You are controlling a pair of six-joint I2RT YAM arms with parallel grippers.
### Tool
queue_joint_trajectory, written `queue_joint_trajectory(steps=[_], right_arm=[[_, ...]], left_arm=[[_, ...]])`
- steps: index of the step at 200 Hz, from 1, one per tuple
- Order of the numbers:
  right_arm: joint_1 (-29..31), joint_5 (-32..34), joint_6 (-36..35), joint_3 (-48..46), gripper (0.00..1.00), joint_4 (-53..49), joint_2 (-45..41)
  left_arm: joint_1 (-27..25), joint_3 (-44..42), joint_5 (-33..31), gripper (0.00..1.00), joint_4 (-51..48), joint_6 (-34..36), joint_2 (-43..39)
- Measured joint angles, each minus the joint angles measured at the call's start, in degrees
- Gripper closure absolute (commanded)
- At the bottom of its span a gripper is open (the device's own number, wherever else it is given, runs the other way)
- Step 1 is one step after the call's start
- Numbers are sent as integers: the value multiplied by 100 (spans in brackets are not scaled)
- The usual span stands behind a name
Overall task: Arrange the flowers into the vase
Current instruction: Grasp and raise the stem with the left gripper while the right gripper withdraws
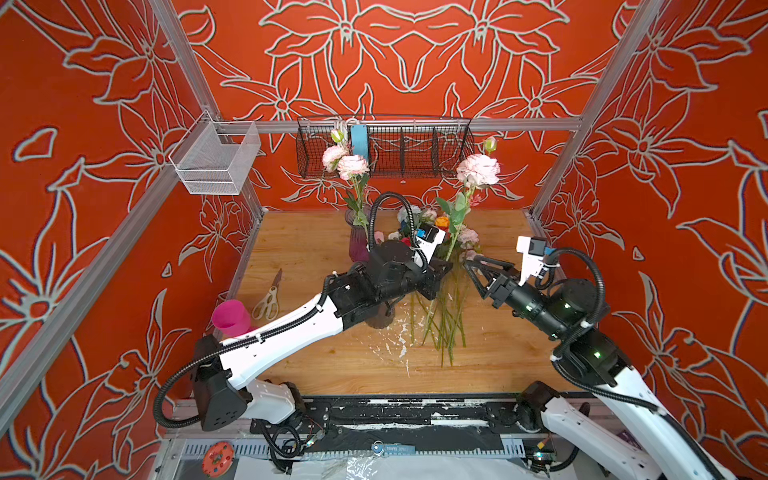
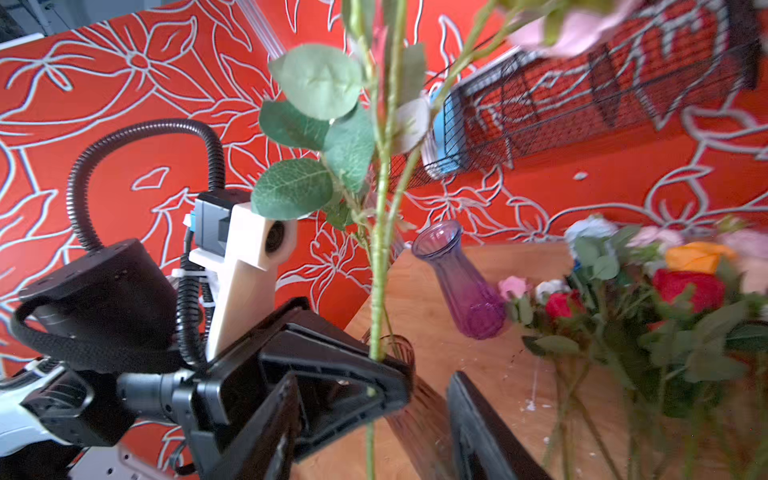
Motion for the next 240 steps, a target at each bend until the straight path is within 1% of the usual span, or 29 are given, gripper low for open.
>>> queue_joint_trajectory(steps=[28, 46, 68, 89, 111, 132, 184, 205, 232, 240], right_arm=[[0, 874, -168, -92, 37, -380, -658], [0, 1300, -236, -190, 37, -553, -831], [0, 1552, -258, -326, 37, -739, -778], [0, 1613, -258, -345, 37, -876, -621], [0, 1641, -256, -345, 38, -927, -518], [0, 1676, -256, -358, 38, -949, -518], [0, 1803, -243, -605, 37, -994, -553], [0, 1810, -227, -645, 37, -1054, -516], [0, 1832, -175, -710, 37, -1078, -468], [0, 1840, -146, -750, 37, -1078, -466]], left_arm=[[0, -2, -752, 100, 39, 796, -605], [0, -170, -1217, 100, 516, 1523, -1038], [66, -463, -1648, 100, 1154, 2273, -1320], [299, -562, -1751, 100, 1392, 2638, -1224], [734, -726, -1679, 100, 1467, 2647, -1060], [992, -981, -1633, 100, 1480, 2553, -1005], [1036, -1814, -1567, 100, 1611, 2026, -1034], [1036, -2208, -1552, 100, 1602, 1832, -1119], [1040, -2500, -1600, 100, 1576, 1598, -1292], [1040, -2586, -1615, 97, 1585, 1547, -1368]])
